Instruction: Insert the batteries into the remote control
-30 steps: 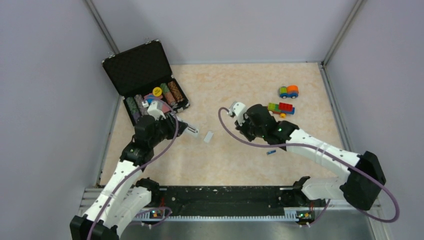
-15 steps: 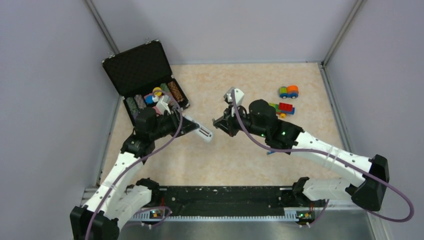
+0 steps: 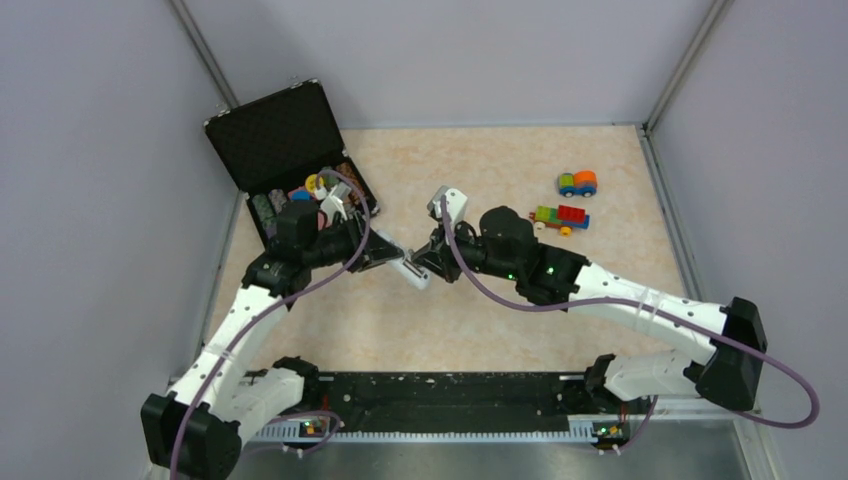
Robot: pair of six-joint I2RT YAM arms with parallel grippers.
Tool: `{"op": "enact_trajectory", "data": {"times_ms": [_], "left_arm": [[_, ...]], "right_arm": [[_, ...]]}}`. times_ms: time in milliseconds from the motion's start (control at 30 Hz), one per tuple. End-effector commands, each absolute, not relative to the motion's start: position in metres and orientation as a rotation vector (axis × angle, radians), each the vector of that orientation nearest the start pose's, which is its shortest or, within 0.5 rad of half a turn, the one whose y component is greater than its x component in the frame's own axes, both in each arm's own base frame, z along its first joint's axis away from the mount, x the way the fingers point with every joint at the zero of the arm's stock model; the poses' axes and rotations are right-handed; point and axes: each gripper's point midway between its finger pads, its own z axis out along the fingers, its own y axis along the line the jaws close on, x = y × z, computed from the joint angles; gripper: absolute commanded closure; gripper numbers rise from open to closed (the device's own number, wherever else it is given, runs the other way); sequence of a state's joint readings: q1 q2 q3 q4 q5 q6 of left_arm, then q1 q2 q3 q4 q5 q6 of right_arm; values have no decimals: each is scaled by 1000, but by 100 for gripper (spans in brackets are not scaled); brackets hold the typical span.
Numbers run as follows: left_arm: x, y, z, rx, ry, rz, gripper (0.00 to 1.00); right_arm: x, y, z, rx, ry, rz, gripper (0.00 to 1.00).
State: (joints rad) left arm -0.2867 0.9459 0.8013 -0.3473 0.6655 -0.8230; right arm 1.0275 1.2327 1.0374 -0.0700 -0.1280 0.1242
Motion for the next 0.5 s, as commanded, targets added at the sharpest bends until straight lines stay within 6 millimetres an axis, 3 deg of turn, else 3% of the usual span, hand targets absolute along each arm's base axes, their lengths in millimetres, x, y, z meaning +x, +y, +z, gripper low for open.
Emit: {"op": "enact_trajectory", "data": {"times_ms": [0, 467], "left_arm": [[224, -207, 250, -122, 2233, -1369, 100], [225, -209, 245, -174, 2281, -1390, 100]], "right_arm": [[196, 378, 288, -936, 1608, 895, 100], [198, 384, 257, -992, 1659, 870, 100]]}}
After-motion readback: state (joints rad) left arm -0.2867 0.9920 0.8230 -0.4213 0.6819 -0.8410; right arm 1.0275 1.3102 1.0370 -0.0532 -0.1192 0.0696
